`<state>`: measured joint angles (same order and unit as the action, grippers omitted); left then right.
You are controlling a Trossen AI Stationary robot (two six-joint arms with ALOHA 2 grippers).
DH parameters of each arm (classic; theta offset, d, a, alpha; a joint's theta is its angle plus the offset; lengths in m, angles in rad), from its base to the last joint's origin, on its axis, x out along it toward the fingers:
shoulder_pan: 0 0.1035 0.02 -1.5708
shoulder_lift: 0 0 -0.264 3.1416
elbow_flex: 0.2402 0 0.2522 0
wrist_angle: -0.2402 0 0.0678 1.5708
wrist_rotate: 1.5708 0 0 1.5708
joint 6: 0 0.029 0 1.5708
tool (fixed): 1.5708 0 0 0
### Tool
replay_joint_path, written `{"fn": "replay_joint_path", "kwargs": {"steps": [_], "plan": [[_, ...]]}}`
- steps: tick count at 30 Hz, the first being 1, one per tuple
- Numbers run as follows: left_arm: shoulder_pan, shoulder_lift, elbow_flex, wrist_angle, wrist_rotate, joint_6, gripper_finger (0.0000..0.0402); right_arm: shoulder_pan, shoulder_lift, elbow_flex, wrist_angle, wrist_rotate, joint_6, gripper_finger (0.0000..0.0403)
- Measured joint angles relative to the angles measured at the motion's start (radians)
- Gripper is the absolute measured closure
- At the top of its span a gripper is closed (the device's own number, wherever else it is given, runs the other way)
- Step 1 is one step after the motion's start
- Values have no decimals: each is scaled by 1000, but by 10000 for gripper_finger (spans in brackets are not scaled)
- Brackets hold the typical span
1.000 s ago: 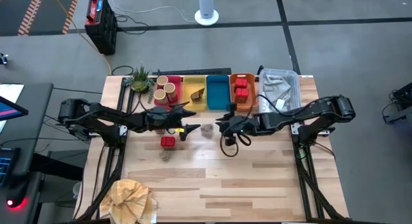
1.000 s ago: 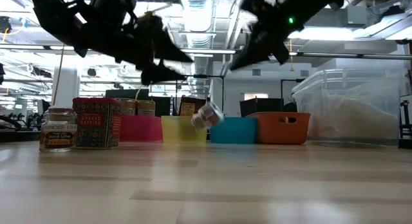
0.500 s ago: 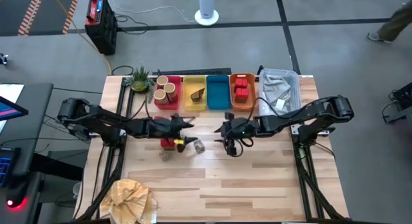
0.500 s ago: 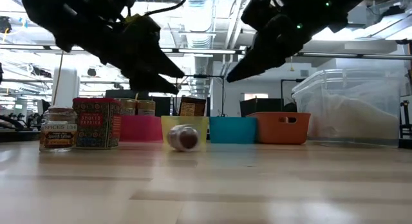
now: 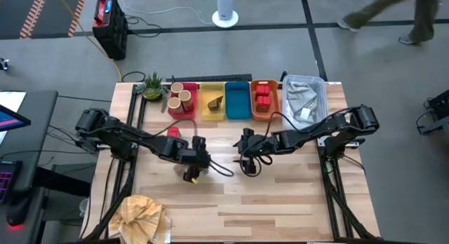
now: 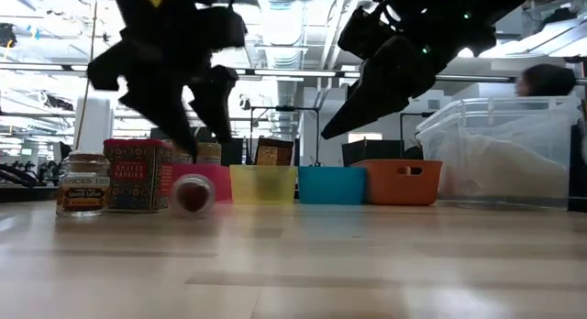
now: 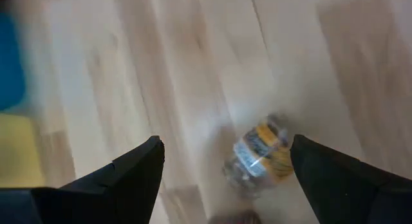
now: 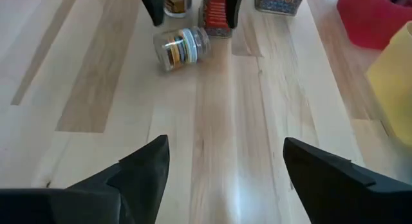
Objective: Sort spices by type
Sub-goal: Put the brown spice bottle into the blue bin
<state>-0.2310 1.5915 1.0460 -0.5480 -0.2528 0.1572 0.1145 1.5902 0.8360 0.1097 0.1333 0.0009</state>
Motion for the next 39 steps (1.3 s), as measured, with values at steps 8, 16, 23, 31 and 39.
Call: {"fn": "replay_joint_path", "kwargs": {"steps": [8, 16, 23, 31, 39], "plan": [[-1, 156, 97, -138, 17, 83, 82, 2, -1, 0, -5, 0, -6, 81], [23, 162, 168, -142, 5, 131, 82, 4, -1, 0, -4, -1, -7, 81], [77, 162, 178, -127, 43, -62, 82, 10, -2, 0, 0, -2, -1, 81], [67, 162, 178, -146, -20, 66, 82, 19, 0, 0, 35, 7, 86, 81], [121, 160, 133, -103, -41, 93, 82, 116, 102, 2, 122, 134, 172, 81]]}}
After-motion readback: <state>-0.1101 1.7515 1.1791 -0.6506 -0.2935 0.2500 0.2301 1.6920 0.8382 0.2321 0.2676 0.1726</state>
